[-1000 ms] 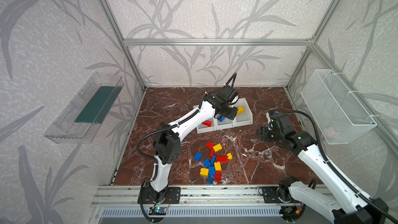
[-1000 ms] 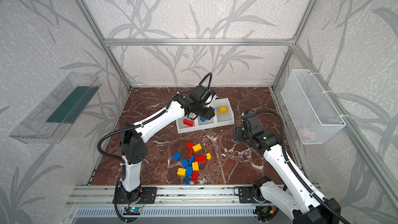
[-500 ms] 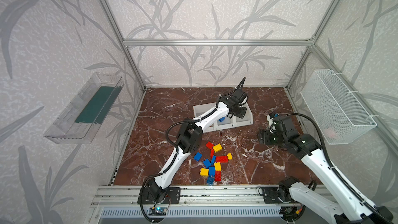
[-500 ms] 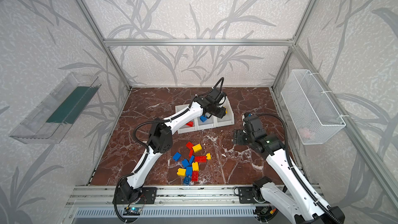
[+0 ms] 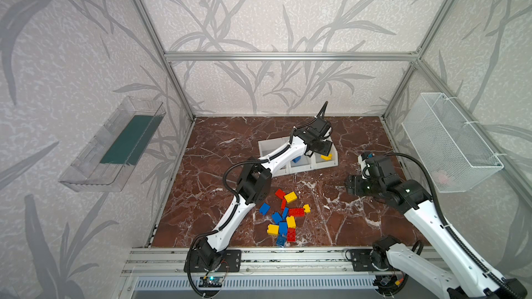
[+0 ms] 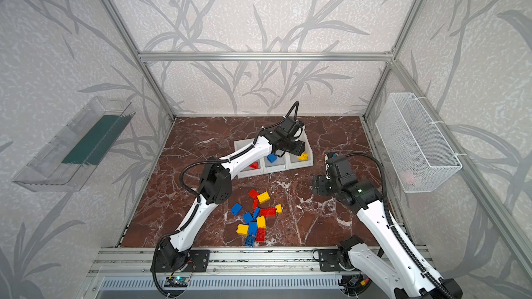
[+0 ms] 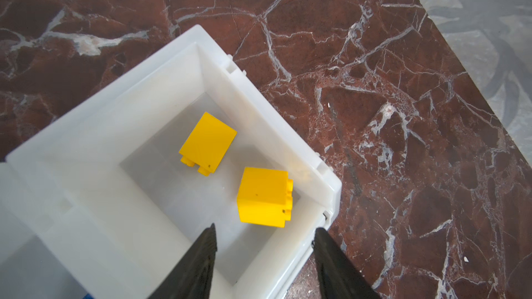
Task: Sort the legos into containers by color
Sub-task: 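Carry the yellow brick to the farthest compartment and open the left gripper, then withdraw the left gripper from the bin while the right gripper reaches toward the pile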
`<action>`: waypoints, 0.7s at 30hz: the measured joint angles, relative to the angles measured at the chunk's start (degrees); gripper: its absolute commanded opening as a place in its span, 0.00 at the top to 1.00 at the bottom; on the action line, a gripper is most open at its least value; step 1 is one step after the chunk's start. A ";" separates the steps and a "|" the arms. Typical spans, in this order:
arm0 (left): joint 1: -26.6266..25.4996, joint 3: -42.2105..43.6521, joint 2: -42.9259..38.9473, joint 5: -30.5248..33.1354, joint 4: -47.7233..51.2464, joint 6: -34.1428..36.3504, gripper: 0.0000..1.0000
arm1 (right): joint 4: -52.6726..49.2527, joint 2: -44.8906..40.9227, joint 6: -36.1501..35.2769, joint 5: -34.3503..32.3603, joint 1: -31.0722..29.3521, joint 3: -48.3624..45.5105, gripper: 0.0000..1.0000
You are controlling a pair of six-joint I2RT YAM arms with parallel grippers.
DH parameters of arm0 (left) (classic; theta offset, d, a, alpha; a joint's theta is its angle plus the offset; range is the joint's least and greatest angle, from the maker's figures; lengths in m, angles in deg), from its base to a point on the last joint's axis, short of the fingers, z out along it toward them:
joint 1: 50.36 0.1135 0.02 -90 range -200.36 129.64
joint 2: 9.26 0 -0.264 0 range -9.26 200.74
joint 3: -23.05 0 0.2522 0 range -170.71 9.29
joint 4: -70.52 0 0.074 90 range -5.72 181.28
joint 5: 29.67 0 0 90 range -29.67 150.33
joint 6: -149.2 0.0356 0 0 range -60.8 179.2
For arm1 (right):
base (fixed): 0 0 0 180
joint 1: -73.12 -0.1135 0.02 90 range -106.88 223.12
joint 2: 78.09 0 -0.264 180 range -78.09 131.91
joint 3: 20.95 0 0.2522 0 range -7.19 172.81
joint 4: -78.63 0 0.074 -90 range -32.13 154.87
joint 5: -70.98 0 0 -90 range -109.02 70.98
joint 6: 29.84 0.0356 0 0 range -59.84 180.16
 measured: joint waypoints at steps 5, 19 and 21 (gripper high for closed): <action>0.17 1.38 -3.45 -0.59 0.31 0.00 0.42 | -0.87 -0.28 0.00 -0.02 0.00 0.00 0.19; 2.08 45.00 -37.86 -2.34 -11.98 -0.09 0.41 | -1.92 0.33 -0.11 2.97 -0.11 -0.39 0.19; 2.60 50.73 -42.56 -1.68 -12.59 -0.52 0.40 | -1.79 1.11 -0.07 3.26 -0.70 -0.39 0.19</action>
